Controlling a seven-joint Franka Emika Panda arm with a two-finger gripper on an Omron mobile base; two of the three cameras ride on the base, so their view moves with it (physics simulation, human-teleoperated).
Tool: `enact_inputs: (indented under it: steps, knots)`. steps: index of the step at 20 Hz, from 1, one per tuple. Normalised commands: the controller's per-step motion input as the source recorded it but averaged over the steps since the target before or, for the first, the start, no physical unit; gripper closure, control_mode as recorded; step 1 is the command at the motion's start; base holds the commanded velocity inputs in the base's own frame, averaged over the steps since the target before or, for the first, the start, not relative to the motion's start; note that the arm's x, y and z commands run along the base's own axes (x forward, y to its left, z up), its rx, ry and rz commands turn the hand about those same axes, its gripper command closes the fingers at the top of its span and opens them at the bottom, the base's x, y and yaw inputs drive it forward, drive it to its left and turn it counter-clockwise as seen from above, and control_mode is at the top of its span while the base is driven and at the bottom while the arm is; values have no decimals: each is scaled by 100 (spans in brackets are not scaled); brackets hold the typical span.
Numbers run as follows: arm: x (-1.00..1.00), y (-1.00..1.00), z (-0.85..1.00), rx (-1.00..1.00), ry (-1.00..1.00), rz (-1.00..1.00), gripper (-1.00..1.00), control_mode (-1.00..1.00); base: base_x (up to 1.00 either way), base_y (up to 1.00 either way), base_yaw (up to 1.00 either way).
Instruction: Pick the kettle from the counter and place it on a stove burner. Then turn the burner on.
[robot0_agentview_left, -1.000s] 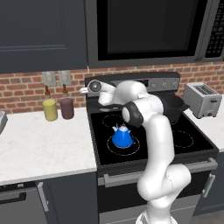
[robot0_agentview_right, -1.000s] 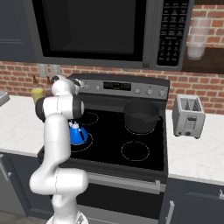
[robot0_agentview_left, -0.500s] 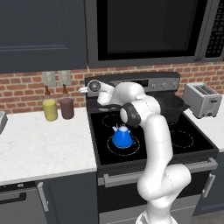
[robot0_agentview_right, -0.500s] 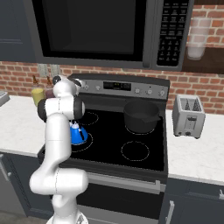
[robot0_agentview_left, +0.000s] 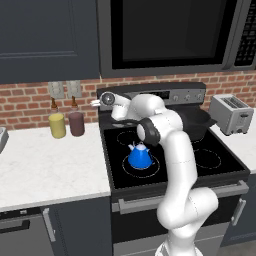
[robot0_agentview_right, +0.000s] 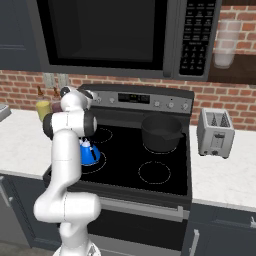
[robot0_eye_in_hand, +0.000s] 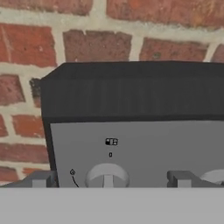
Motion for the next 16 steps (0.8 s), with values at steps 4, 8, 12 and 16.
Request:
enact_inputs:
  steps: [4,8,12,16]
  knots:
    - [1,0,-3,0,-1,0,-100,-100,0,0,0]
    - [2,9,-15,-4,-1,0,-100,-100,0,0,0]
    - [0,10,-11,-4,0,0,-100,-100,0,0,0]
    - [1,4,-3,-1,0,0,-100,-100,0,0,0]
